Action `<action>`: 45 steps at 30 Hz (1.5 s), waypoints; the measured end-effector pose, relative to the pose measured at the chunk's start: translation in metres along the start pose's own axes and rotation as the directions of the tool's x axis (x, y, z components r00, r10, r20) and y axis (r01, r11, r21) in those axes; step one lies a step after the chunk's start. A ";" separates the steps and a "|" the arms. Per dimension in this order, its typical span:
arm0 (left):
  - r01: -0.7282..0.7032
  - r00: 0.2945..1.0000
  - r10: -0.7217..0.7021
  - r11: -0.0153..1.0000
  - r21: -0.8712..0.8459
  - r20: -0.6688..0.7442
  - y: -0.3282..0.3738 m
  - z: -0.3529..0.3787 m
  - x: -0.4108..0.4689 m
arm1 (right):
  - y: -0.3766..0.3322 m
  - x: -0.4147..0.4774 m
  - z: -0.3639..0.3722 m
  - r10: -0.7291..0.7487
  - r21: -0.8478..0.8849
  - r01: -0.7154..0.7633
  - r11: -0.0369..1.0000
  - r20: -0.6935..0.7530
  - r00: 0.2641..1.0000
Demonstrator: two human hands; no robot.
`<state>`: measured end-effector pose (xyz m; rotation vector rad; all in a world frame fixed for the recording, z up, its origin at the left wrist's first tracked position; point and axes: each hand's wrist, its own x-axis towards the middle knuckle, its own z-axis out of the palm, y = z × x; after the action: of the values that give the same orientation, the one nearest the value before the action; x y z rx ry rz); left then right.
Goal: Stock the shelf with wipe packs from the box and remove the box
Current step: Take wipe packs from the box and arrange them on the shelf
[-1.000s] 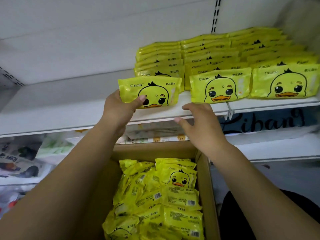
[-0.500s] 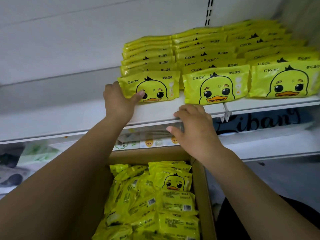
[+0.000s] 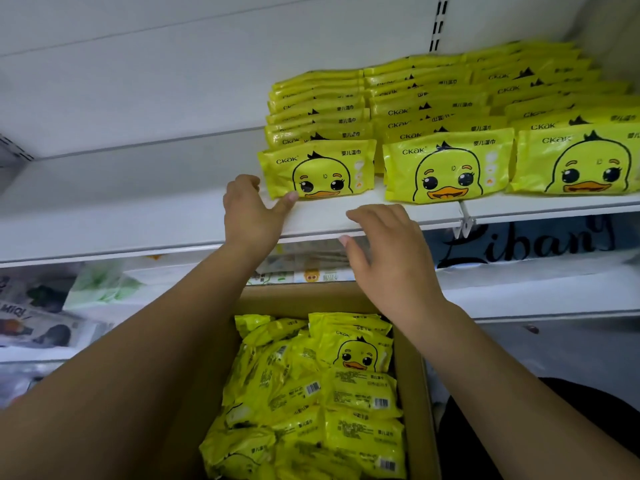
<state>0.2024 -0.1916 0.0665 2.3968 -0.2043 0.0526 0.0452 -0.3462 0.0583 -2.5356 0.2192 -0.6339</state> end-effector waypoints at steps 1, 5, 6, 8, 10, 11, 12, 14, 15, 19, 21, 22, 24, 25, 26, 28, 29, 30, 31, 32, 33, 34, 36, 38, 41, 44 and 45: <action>-0.001 1.000 0.001 1.000 0.003 -0.013 -0.004 -0.004 -0.007 | -0.003 -0.005 0.000 -0.018 0.013 0.017 1.000 0.011 1.000; -0.032 0.999 0.031 1.000 -0.002 -0.037 -0.023 -0.021 -0.043 | -0.011 -0.026 0.008 -0.074 0.065 0.065 0.996 0.140 0.987; -0.042 0.998 0.042 0.999 0.002 -0.036 -0.029 -0.026 -0.053 | -0.014 -0.031 0.011 -0.093 0.075 0.081 0.994 0.174 0.980; -0.052 0.998 0.052 0.999 0.006 -0.035 -0.042 -0.036 -0.074 | -0.018 -0.040 0.017 -0.108 0.078 0.090 0.993 0.267 0.958; -0.047 0.999 0.048 0.998 0.034 -0.023 -0.059 -0.044 -0.094 | -0.020 -0.051 0.025 -0.089 0.076 0.064 0.995 0.392 0.916; -0.041 0.999 0.042 0.998 0.056 -0.020 -0.070 -0.048 -0.105 | -0.020 -0.057 0.030 -0.075 0.080 0.043 0.996 0.456 0.887; -0.025 0.999 0.027 0.996 0.085 -0.017 -0.081 -0.053 -0.115 | -0.020 -0.062 0.036 -0.058 0.079 0.019 0.997 0.523 0.851; 0.037 0.999 -0.034 0.985 0.169 -0.023 -0.102 -0.063 -0.135 | -0.018 -0.071 0.051 -0.018 0.030 -0.002 1.000 0.649 0.760; 0.079 0.997 -0.074 0.973 0.218 -0.031 -0.113 -0.068 -0.147 | -0.018 -0.076 0.059 0.006 -0.003 -0.005 1.000 0.698 0.716; 0.229 0.973 -0.200 0.888 0.399 -0.114 -0.156 -0.084 -0.197 | -0.029 -0.102 0.096 0.058 -0.064 -0.010 0.998 0.813 0.580; 0.307 0.951 -0.286 0.848 0.432 -0.116 -0.174 -0.088 -0.214 | -0.036 -0.116 0.114 0.085 -0.059 -0.067 0.996 0.848 0.523; 0.341 0.938 -0.333 0.835 0.432 -0.097 -0.184 -0.090 -0.221 | -0.039 -0.123 0.123 0.099 -0.055 -0.104 0.993 0.865 0.492; 0.375 0.919 -0.391 0.828 0.418 -0.052 -0.199 -0.091 -0.235 | -0.042 -0.136 0.141 0.120 -0.045 -0.177 0.983 0.891 0.439; 0.373 0.918 -0.395 0.832 0.411 -0.034 -0.205 -0.091 -0.241 | -0.043 -0.140 0.148 0.137 -0.045 -0.222 0.974 0.896 0.421; 0.364 0.920 -0.391 0.837 0.409 -0.019 -0.208 -0.091 -0.245 | -0.044 -0.144 0.155 0.165 -0.050 -0.279 0.959 0.898 0.408; 0.354 0.924 -0.382 0.836 0.419 -0.018 -0.209 -0.091 -0.247 | -0.047 -0.149 0.166 0.226 -0.060 -0.391 0.918 0.891 0.393; 0.354 0.924 -0.383 0.831 0.430 -0.020 -0.209 -0.092 -0.246 | -0.051 -0.152 0.172 0.235 -0.057 -0.418 0.906 0.891 0.388; 0.353 0.923 -0.384 0.829 0.434 -0.017 -0.209 -0.092 -0.244 | -0.056 -0.154 0.177 0.223 -0.048 -0.420 0.906 0.898 0.378; 0.353 0.922 -0.386 0.830 0.432 -0.012 -0.211 -0.093 -0.242 | -0.063 -0.157 0.184 0.197 -0.038 -0.406 0.913 0.913 0.358; 0.343 0.926 -0.376 0.838 0.424 -0.006 -0.210 -0.094 -0.242 | -0.070 -0.160 0.189 0.168 -0.028 -0.383 0.923 0.926 0.338; 0.328 0.932 -0.363 0.849 0.414 0.006 -0.209 -0.095 -0.242 | -0.076 -0.164 0.192 0.139 -0.016 -0.359 0.933 0.937 0.321; 0.319 0.935 -0.355 0.858 0.402 0.017 -0.209 -0.097 -0.242 | -0.083 -0.168 0.198 0.118 -0.011 -0.339 0.941 0.947 0.297; 0.314 0.935 -0.352 0.869 0.383 0.033 -0.209 -0.099 -0.242 | -0.095 -0.178 0.210 0.070 0.000 -0.247 0.969 0.959 0.275; 0.324 0.930 -0.365 0.866 0.381 0.039 -0.210 -0.101 -0.241 | -0.103 -0.191 0.219 0.048 -0.030 -0.072 0.997 0.963 0.265; 0.330 0.928 -0.371 0.868 0.371 0.041 -0.209 -0.102 -0.241 | -0.108 -0.208 0.231 0.078 -0.104 0.060 0.993 0.938 0.339; 0.327 0.927 -0.370 0.877 0.352 0.061 -0.209 -0.104 -0.242 | -0.104 -0.212 0.234 0.109 -0.059 -0.128 0.990 0.898 0.426; 0.323 0.929 -0.365 0.879 0.351 0.062 -0.209 -0.104 -0.241 | -0.101 -0.210 0.230 0.088 -0.010 -0.175 0.985 0.892 0.443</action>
<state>0.0002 0.0626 -0.0186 2.7439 0.1954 -0.2514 -0.0256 -0.1013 -0.1472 -2.3636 -0.0068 0.8055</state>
